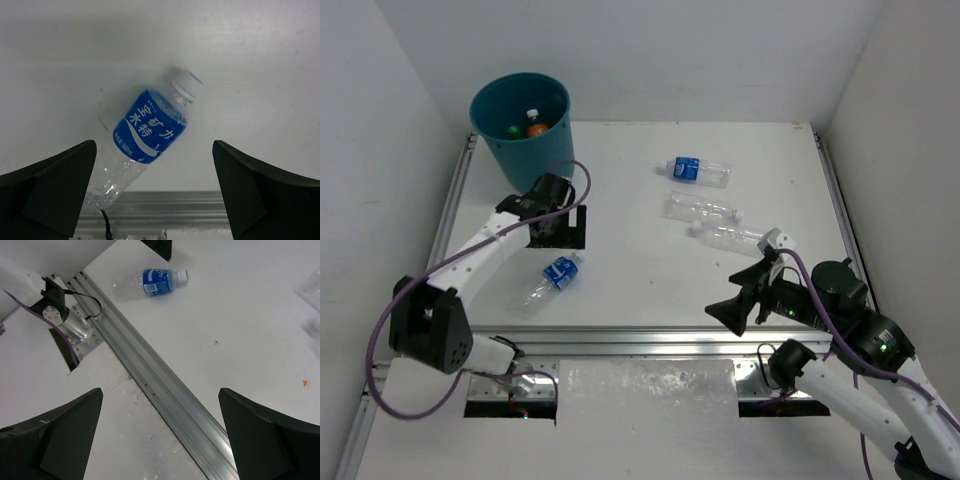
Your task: Put the plastic bottles in the bin
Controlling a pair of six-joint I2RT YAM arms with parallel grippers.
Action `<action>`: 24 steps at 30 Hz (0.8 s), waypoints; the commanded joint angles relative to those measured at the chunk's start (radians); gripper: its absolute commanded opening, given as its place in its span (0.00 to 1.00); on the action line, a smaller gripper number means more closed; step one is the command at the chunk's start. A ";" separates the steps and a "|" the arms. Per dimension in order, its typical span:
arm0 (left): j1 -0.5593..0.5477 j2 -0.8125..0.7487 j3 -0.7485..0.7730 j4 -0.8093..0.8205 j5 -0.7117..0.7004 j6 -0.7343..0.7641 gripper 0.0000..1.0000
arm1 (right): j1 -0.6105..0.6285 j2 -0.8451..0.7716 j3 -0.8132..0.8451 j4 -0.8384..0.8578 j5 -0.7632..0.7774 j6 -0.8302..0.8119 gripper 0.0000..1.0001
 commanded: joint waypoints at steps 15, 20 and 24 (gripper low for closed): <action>-0.064 0.376 -0.059 0.074 0.013 0.001 0.78 | 0.003 -0.013 -0.021 0.042 -0.087 -0.029 0.99; -0.107 0.298 0.020 0.036 0.029 -0.025 0.11 | 0.003 -0.009 -0.020 0.045 -0.081 -0.033 0.99; -0.187 0.192 0.228 -0.022 0.005 -0.060 0.00 | 0.003 0.000 -0.009 0.034 -0.077 -0.039 0.99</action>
